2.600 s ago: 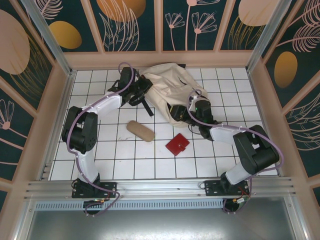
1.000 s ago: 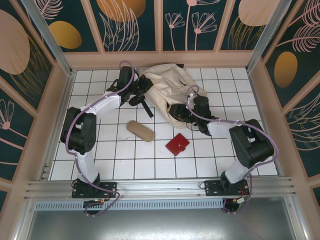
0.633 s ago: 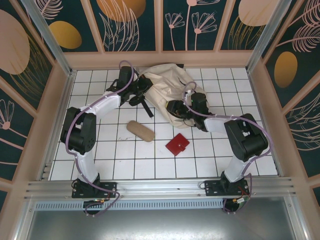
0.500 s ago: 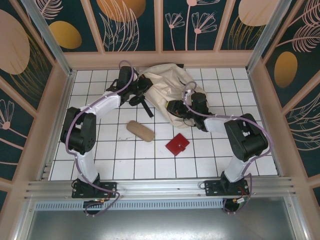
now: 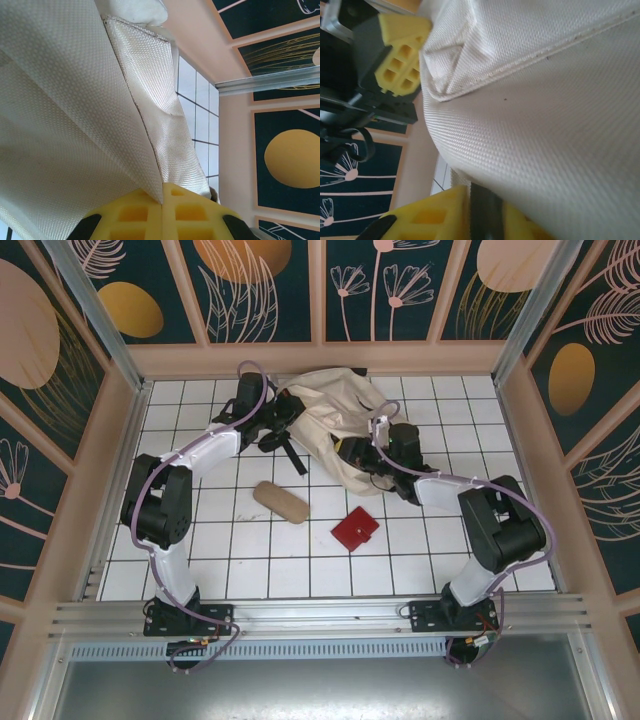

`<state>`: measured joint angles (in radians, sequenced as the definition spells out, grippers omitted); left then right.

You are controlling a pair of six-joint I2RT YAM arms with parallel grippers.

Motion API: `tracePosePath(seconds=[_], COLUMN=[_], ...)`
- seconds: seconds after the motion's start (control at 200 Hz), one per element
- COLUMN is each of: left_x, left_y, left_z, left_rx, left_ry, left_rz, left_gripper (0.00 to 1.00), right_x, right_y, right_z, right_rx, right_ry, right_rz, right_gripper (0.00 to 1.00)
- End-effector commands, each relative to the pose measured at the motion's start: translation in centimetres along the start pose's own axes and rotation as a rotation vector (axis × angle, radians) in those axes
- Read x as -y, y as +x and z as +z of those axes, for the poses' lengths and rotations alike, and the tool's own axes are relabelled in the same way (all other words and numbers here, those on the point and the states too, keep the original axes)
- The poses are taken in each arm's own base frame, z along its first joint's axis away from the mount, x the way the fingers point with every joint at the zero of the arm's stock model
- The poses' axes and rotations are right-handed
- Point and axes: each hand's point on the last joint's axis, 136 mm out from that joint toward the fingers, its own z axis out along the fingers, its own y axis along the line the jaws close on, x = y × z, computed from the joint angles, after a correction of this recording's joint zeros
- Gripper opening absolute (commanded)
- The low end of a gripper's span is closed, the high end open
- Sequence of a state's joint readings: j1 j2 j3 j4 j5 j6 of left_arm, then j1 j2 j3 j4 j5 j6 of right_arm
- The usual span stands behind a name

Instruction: Pack books, pencil case, and school supplies into a backpack

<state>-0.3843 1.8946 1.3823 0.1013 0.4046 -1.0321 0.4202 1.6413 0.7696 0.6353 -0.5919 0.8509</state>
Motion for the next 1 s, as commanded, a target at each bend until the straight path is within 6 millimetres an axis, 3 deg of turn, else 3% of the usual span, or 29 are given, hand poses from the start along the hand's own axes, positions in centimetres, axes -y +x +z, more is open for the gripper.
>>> tracePosePath(seconds=[0.0, 0.325, 0.771, 0.991], left_x=[3.6, 3.9, 4.5, 3.5], left_y=[-0.1, 0.0, 0.2, 0.3], left_z=[-1.3, -1.4, -1.6, -1.6], left_rx=[0.005, -0.001, -0.011, 0.007], left_ry=[0.115, 0.132, 0.163, 0.136], left_rz=[0.075, 0.079, 0.078, 0.094], left_gripper=[0.0, 0.0, 0.0, 0.0], right_x=[-2.5, -1.7, 0.1, -3.6], right_y=[-1.4, -1.9, -1.7, -1.8], right_z=[-1.0, -0.2, 1.3, 0.2], right_rx=[0.04, 0.044, 0.022, 0.004], right_ry=[-0.089, -0.071, 0.007, -0.154], right_rz=[-0.047, -0.007, -0.037, -0.049], right_gripper=[0.31, 0.32, 0.22, 0.2])
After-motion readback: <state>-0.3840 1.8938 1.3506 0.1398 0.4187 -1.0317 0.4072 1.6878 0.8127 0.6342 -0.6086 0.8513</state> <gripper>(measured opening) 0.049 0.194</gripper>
